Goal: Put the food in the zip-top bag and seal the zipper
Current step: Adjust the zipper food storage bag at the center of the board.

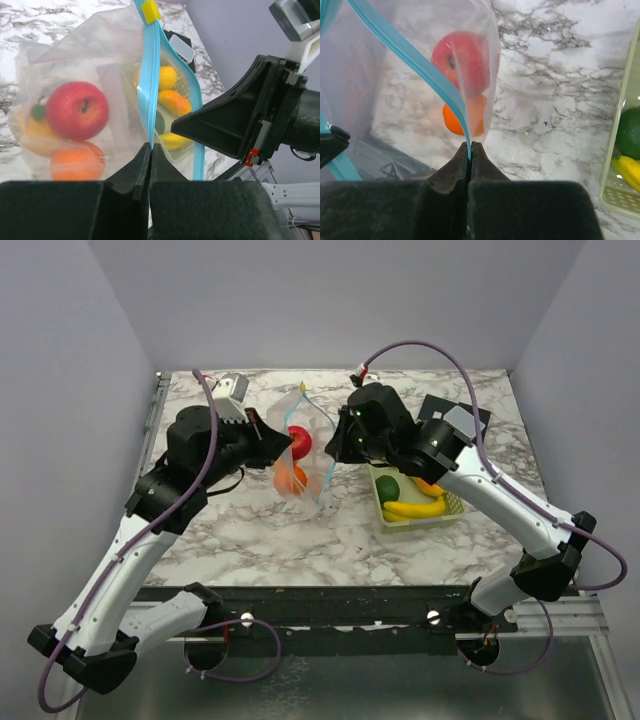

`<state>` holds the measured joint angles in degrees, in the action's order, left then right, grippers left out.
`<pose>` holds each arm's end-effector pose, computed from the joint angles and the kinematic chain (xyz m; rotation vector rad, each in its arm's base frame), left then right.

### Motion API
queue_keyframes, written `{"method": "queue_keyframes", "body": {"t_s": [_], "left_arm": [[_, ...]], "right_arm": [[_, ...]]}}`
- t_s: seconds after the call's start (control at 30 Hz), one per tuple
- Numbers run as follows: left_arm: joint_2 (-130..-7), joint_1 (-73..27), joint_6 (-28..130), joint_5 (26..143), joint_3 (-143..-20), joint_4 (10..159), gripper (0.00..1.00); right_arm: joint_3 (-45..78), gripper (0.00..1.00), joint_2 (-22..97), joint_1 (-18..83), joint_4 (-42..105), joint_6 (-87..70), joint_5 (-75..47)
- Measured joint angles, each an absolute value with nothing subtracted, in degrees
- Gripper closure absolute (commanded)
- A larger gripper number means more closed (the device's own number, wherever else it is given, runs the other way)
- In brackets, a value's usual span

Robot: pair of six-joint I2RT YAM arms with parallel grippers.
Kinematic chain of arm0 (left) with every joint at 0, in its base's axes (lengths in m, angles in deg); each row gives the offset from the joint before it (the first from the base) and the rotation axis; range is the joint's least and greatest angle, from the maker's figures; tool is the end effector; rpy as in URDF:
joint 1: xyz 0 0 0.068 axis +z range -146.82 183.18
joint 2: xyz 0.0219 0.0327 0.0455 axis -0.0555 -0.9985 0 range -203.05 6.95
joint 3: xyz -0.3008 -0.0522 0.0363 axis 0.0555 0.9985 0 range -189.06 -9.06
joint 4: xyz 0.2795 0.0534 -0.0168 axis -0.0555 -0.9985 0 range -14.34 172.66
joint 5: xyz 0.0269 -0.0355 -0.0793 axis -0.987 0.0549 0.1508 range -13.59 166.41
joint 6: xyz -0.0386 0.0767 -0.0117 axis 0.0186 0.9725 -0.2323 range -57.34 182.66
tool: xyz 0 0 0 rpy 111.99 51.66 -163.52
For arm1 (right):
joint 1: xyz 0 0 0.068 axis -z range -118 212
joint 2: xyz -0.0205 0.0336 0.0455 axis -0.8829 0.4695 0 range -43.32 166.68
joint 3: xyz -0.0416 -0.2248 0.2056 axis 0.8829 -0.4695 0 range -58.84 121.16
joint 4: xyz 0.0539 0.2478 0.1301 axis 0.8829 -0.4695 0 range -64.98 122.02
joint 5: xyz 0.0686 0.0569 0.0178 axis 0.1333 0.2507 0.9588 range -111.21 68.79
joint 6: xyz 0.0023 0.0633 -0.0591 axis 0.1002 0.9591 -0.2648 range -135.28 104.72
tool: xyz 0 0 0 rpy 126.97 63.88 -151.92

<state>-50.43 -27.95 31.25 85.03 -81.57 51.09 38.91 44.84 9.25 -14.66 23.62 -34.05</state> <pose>0.2056 -0.1377 0.4518 0.1050 1.9497 -0.8820 0.2468 0.2963 0.4275 -0.1475 2.2703 0.6324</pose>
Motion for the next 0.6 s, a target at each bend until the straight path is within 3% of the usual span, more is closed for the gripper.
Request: {"method": "queue_keyframes", "body": {"t_s": [0.6], "left_arm": [[-52.27,-27.95,31.18,84.0,-78.01,48.38,1.0]], "right_arm": [[37.03,0.97,44.84,9.22,-16.49,22.68,-34.99]]}}
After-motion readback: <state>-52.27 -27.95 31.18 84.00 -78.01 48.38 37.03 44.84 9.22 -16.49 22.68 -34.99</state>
